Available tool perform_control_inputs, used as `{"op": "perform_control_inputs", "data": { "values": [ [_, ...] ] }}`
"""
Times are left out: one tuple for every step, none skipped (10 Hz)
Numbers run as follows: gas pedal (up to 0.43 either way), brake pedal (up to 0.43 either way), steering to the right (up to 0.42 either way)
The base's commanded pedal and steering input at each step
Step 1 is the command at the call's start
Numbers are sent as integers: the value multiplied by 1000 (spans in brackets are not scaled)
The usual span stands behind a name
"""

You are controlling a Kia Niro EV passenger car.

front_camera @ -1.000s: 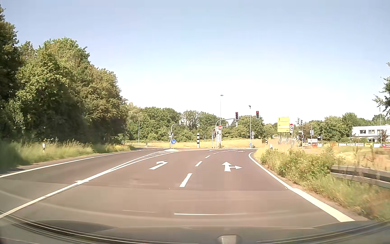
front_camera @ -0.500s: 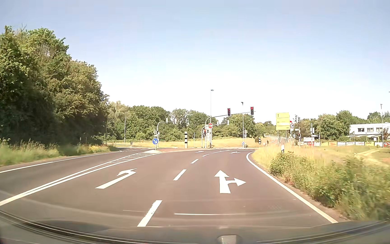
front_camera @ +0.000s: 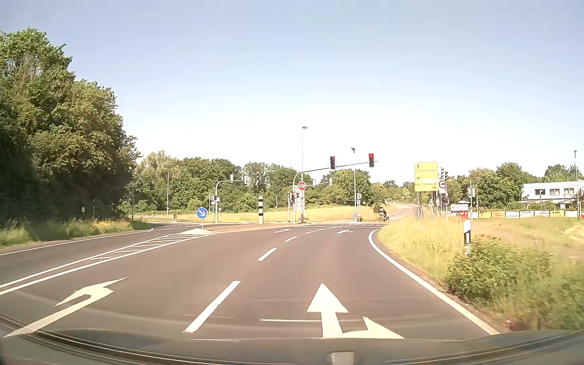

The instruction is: Follow the waypoints while adhering to traffic rules and regulations

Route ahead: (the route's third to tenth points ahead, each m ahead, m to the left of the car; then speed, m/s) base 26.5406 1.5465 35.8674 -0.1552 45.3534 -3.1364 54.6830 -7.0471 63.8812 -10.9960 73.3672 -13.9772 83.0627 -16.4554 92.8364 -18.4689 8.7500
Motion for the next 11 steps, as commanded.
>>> {"op": "perform_control_inputs", "data": {
  "values": [
    [0,256,28],
    [0,256,28],
    [0,250,27],
    [0,256,25],
    [0,256,23],
    [0,250,22],
    [0,256,21],
    [0,256,21],
    [0,256,21],
    [0,256,21],
    [0,256,22]
  ]
}}
